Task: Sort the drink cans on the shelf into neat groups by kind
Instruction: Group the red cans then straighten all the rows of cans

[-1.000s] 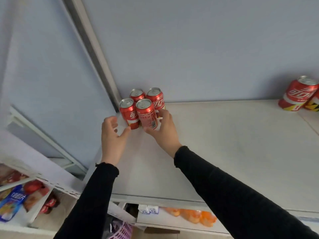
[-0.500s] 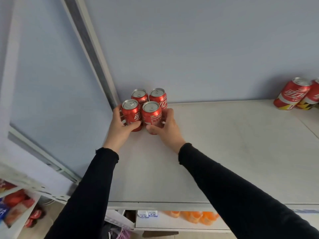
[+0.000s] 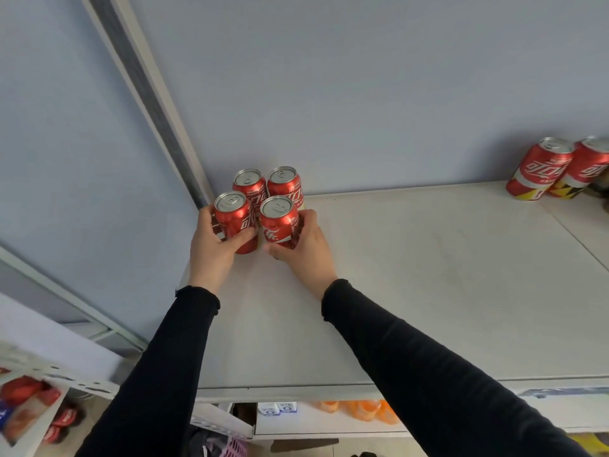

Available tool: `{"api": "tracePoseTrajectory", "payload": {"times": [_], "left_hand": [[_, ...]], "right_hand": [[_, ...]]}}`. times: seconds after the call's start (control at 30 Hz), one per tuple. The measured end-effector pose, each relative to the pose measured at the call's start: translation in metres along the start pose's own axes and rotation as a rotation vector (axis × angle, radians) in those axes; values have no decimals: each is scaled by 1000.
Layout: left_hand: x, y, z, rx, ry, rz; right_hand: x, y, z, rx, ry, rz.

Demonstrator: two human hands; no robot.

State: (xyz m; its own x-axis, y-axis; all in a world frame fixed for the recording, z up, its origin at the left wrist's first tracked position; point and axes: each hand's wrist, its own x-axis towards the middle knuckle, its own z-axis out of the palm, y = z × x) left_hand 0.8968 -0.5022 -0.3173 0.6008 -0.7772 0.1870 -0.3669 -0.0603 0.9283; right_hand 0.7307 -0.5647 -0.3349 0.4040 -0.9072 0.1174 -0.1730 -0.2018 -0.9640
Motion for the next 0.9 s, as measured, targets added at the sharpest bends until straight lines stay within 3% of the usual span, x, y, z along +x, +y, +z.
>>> {"api": "tracePoseTrajectory", "payload": {"times": [0.13,0.27,0.47,0.6,0.73,0.9], "left_hand": [[-21,14,16,-40,-14,22],[-42,39,67,-127,-117,60],[-69,95,200,-163,-359,100],[-95,138,304,-176,-465,133],[-111,172,394,-161,-501,145],[-114,194,458,-113,-468,136]], "right_hand": [[-9,5,-44,111,-68,33],[-29,16,-127,78,14,13],[-59,47,-288,-13,163,16],[-73,75,-391,57,277,48],[-67,101,-464,80,345,61],[-43,113,-501,48,362,7]]}}
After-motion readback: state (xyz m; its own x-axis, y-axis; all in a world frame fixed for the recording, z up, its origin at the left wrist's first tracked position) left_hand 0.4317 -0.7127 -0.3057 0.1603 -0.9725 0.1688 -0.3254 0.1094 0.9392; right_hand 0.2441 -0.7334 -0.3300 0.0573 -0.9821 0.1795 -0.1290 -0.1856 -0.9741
